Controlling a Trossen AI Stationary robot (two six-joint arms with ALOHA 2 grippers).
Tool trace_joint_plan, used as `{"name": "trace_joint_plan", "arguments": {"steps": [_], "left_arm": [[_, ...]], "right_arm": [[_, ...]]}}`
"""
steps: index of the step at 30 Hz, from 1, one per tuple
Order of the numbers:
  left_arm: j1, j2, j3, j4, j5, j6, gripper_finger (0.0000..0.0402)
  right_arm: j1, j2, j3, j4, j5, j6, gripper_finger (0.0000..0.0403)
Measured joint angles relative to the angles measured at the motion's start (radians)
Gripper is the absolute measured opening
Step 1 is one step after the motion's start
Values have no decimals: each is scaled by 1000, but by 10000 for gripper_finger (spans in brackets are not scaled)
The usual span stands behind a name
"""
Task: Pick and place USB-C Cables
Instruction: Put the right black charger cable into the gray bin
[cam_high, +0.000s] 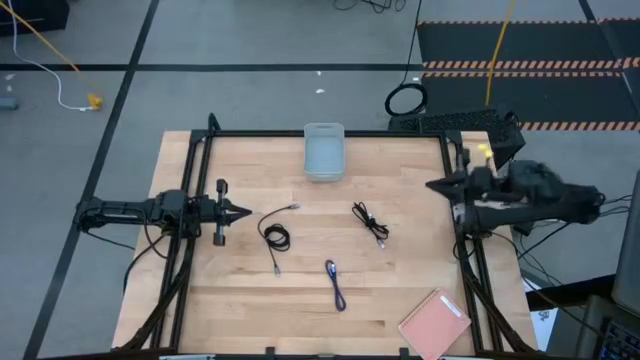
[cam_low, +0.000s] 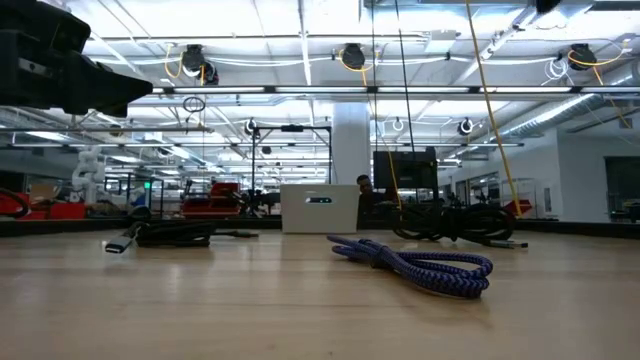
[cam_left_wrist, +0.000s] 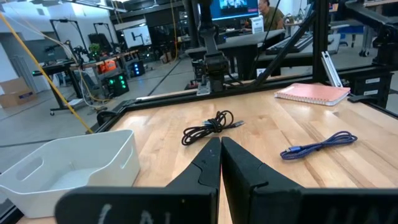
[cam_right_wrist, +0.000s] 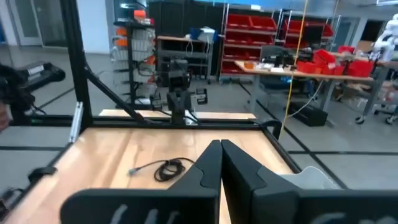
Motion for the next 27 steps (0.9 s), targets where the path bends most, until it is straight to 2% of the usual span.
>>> {"name": "trace_joint_plan", "arguments": {"steps": [7, 13, 22, 27], "left_arm": [[0, 0, 0, 0, 0, 0, 17], [0, 0, 0, 0, 0, 0, 17], [0, 0, 0, 0, 0, 0, 17], [0, 0, 0, 0, 0, 0, 17]], "right_arm": [[0, 230, 391, -256, -1, 59, 0], [0, 403, 678, -388, -6, 66, 0], [0, 604, 1009, -587, -8, 81, 0], [0, 649, 1068, -616, -8, 116, 0]]}}
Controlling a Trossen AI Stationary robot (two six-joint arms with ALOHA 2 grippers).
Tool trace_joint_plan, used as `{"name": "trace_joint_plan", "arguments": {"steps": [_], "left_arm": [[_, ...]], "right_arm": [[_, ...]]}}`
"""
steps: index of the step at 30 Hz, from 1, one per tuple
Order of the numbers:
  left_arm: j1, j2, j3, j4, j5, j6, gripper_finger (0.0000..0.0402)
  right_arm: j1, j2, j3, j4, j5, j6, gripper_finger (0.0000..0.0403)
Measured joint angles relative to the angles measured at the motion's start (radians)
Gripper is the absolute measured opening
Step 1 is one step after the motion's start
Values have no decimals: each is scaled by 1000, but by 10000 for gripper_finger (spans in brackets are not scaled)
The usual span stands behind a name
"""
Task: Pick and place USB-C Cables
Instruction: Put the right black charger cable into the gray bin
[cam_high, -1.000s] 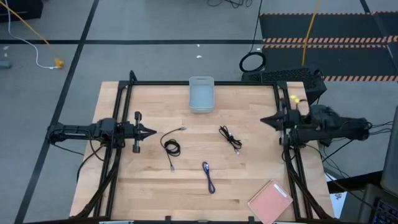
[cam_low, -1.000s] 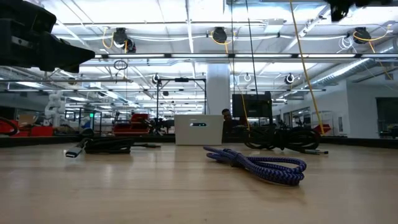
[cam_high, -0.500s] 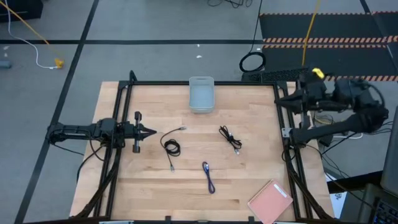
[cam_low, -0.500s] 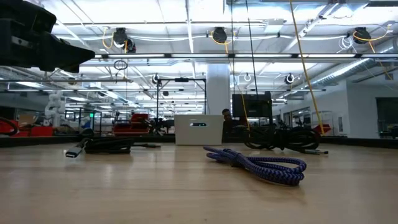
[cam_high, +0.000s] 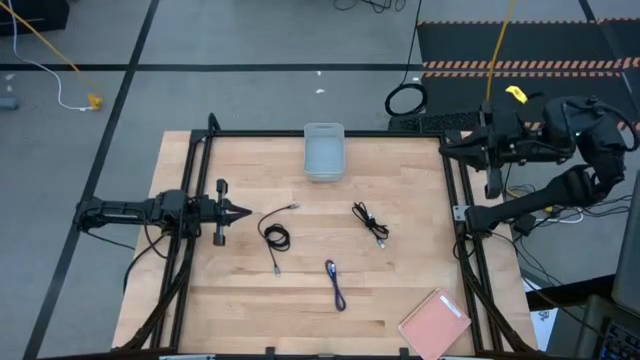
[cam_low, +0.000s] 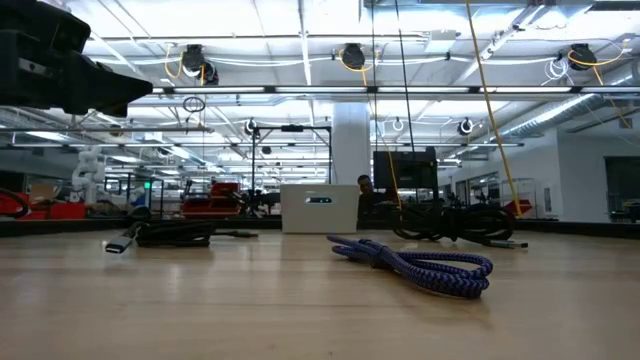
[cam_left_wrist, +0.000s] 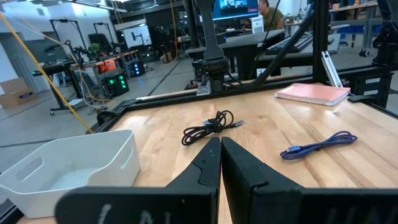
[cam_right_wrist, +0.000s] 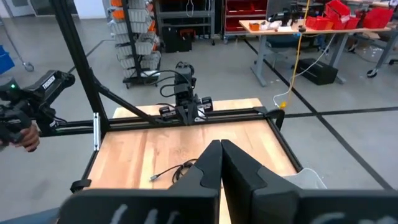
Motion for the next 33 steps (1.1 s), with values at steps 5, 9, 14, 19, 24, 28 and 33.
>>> {"name": "trace_joint_plan", "arguments": {"steps": [5, 9, 14, 19, 24, 28, 33], "left_arm": [[0, 0, 0, 0, 0, -9, 17], [-1, 0, 0, 5, -45, -90, 17], [-2, 1, 22, 43, -94, -235, 17], [-19, 33, 141, 48, -63, -203, 17], [-40, 137, 346, -73, -56, -135, 17], [-47, 256, 536, -189, -55, -135, 17], [-60, 406, 756, -312, -46, -132, 17]], "right_arm": [[0, 2, -14, 7, 2, 18, 0], [0, 2, -27, 14, 2, 18, 0], [0, 1, -34, 46, 2, 18, 0], [0, 6, -34, 50, 2, 18, 0], [0, 10, -34, 60, 2, 18, 0], [0, 10, -34, 60, 2, 18, 0], [0, 10, -34, 60, 2, 18, 0]]}}
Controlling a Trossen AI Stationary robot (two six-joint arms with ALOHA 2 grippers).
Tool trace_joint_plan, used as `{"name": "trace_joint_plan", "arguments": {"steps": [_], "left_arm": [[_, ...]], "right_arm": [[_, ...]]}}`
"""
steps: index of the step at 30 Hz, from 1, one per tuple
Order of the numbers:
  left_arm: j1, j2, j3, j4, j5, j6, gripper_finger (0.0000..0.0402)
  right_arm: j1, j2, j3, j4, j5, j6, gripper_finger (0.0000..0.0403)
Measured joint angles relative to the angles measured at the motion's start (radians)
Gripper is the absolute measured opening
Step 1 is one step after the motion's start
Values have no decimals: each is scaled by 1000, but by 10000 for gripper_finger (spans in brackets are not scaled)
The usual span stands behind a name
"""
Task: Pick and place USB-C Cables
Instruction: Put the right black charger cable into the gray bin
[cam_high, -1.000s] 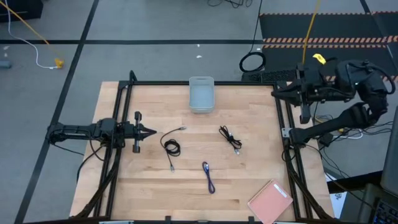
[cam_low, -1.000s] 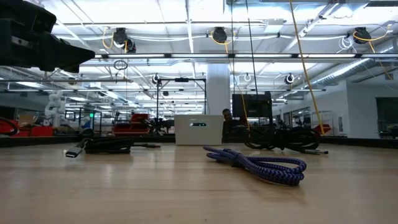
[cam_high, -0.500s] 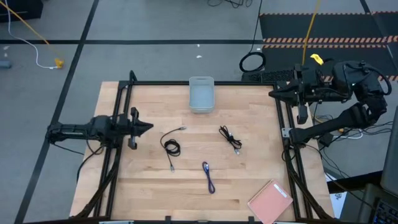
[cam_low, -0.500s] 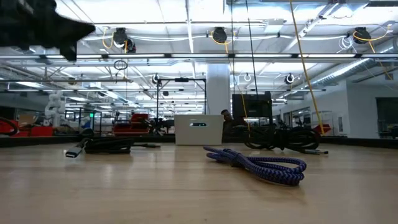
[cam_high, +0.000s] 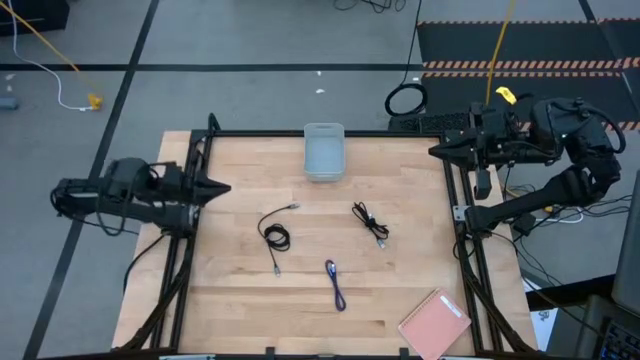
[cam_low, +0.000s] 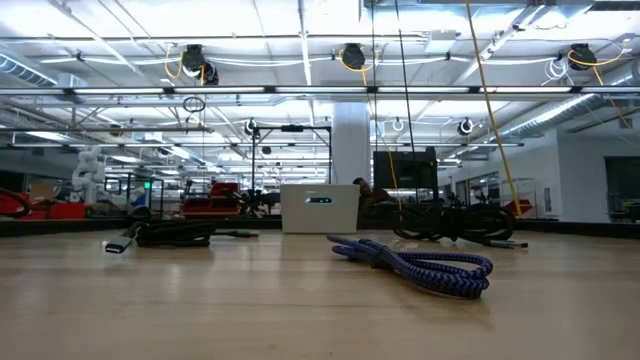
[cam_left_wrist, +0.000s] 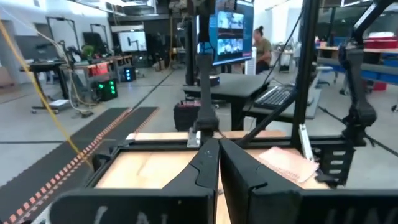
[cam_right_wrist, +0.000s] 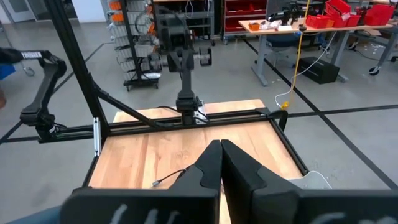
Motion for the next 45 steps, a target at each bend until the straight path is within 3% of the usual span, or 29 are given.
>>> {"name": "trace_joint_plan", "arguments": {"steps": [14, 19, 31, 45], "left_arm": [[-5, 354, 656, -368, 1, 22, 17], [-5, 445, 784, -448, 0, 12, 17], [-10, 584, 688, -579, 0, -86, 17], [-58, 655, 498, -396, -83, -44, 17]], "right_arm": [[0, 5, 0, 0, -2, 0, 0], [0, 6, -45, 5, -2, 0, 0], [2, 1, -227, 97, -3, 10, 0], [2, 11, -424, 89, -4, 89, 0]]}}
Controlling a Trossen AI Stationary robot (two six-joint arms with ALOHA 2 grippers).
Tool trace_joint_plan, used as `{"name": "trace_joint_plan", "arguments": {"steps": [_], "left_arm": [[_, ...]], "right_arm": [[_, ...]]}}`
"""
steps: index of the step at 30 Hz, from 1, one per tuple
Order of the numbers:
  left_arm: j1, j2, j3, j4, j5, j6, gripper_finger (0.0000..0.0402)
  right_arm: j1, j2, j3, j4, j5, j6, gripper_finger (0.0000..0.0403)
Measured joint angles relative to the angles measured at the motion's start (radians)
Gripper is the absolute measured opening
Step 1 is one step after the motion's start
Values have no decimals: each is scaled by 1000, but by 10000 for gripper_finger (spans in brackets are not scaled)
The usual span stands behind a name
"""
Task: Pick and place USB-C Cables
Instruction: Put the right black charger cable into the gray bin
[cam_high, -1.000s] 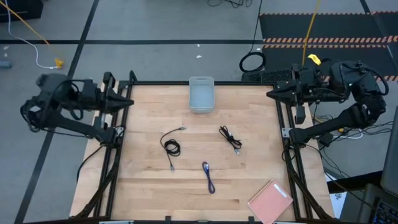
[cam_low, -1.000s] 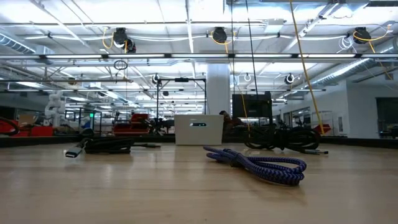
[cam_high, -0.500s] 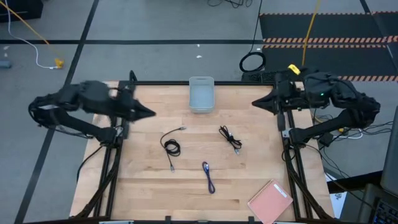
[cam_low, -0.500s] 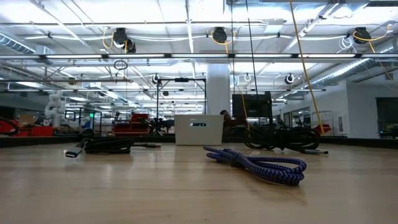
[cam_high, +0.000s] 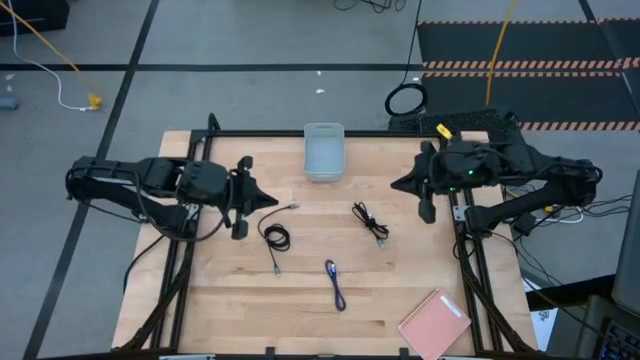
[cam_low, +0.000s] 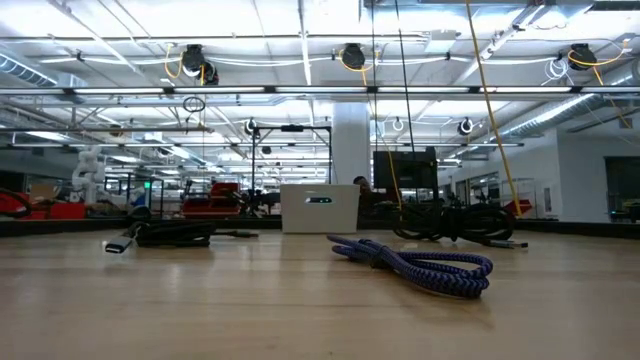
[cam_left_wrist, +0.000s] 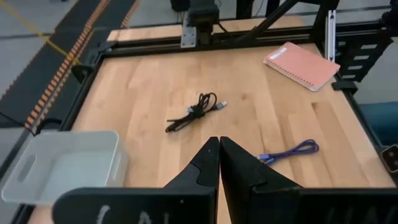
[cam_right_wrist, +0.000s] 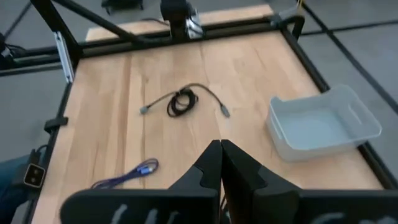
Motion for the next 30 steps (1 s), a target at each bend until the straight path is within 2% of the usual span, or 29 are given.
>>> {"name": "trace_joint_plan", "arguments": {"steps": [8, 15, 20, 24, 30], "left_arm": [[5, -3, 1, 3, -3, 21, 17], [5, -2, 72, -77, -1, 24, 17], [5, -3, 123, -176, 4, -14, 17], [5, -2, 127, -194, 4, -17, 17], [5, 20, 127, -193, 4, -16, 17]], "right_arm": [[0, 59, 5, -119, 0, 45, 0], [-1, 116, 6, -209, -6, 85, 0], [-23, 176, 6, -304, -83, 111, 0], [-52, 227, 8, -376, -126, 109, 0], [-106, 338, 108, -514, -130, 60, 3]]}}
